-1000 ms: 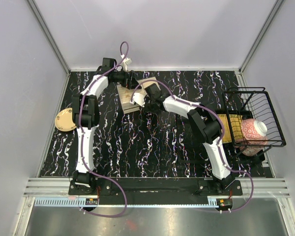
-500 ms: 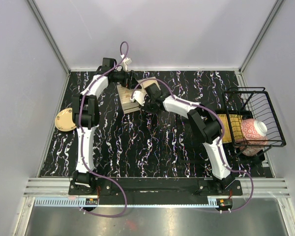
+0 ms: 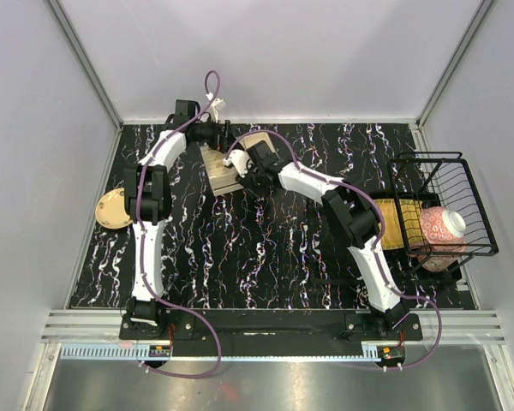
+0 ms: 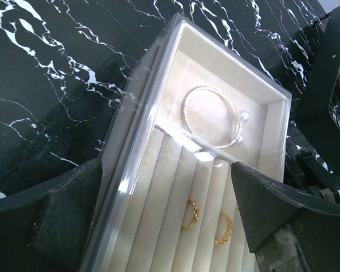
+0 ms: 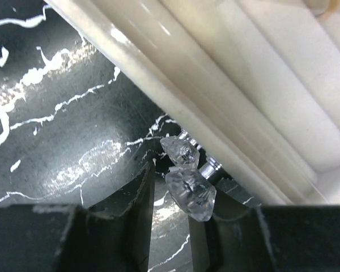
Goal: Organize the mixed jewelry
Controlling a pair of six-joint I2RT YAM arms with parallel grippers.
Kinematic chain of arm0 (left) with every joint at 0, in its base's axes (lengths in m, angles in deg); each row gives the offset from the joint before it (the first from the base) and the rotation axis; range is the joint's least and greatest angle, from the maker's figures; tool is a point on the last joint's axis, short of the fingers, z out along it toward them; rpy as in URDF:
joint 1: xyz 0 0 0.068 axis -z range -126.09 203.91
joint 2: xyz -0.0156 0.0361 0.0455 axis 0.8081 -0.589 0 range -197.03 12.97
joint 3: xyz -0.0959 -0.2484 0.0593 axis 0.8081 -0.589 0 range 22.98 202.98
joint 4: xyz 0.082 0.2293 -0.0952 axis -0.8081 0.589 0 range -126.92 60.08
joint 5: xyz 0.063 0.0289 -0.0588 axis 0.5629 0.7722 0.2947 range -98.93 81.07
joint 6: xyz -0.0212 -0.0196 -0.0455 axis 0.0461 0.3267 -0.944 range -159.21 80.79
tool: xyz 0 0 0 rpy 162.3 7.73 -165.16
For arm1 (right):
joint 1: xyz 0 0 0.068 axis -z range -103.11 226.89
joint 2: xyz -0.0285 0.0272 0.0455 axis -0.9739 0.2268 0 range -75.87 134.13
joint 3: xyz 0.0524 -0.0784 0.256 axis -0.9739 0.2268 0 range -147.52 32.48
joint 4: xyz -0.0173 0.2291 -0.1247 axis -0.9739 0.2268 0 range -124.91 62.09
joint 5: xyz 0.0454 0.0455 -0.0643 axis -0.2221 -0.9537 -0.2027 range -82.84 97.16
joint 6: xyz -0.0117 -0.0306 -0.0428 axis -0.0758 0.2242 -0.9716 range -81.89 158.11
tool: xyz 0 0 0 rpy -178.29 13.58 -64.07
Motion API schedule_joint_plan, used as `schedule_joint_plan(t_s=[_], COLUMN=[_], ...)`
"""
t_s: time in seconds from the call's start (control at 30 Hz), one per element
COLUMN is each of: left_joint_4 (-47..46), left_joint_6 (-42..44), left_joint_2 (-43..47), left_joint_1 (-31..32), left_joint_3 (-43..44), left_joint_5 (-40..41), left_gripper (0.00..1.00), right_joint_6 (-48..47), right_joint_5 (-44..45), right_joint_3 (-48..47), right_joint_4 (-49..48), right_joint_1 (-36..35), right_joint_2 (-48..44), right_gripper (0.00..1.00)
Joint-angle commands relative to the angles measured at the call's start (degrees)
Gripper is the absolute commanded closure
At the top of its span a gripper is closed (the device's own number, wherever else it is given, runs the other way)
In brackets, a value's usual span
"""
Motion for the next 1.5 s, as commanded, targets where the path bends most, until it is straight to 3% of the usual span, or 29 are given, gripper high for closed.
schedule_joint_plan(t_s=[0.0, 0.63, 0.87, 1.0, 1.03, 1.13, 1.33, 1.37, 1.47], left_joint_4=[-0.1, -10.1, -12.3, -11.1, -9.2, -6.9, -5.1, -4.8, -5.4], left_joint_6=[-3.2, -10.6, -11.4, -10.1, -9.4, -7.2, -3.1, -1.9, -0.6], left_joint_2=[1.8, 3.1, 9.9, 18.8, 20.5, 27.3, 40.3, 43.2, 49.3], left_joint_1=[1.1, -3.8, -5.3, -5.4, -5.4, -5.6, -6.2, -6.3, -6.2], left_joint_3=[0.7, 3.2, -0.7, -4.3, -5.5, -9.2, -18.0, -19.2, -24.1], left_joint_5=[-5.5, -4.1, -1.9, 3.8, 7.8, 17.4, 31.1, 32.1, 36.1], left_gripper=[0.03, 0.01, 0.01, 0.01, 0.01, 0.01, 0.01, 0.01, 0.01], right_joint_6=[5.8, 8.8, 5.6, 4.1, 3.8, 3.4, 7.2, 7.6, 8.5], right_joint_5=[0.1, 2.2, 6.5, 9.3, 12.5, 18.1, 29.4, 30.6, 34.3], right_joint_3=[-5.3, 0.9, 5.9, 7.4, 6.9, 4.4, -2.9, -4.6, -7.1], right_joint_4=[-4.5, -3.3, 1.0, 3.0, 3.9, 4.6, 4.9, 4.9, 3.9], right_joint_1=[-1.6, -7.9, -8.1, -8.0, -8.0, -7.7, -4.9, -4.5, -3.1], right_joint_2=[2.5, -4.0, -14.1, -22.2, -23.6, -27.8, -32.6, -33.6, -35.8], right_gripper=[0.66, 0.65, 0.62, 0.51, 0.33, 0.15, 0.06, 0.00, 0.00])
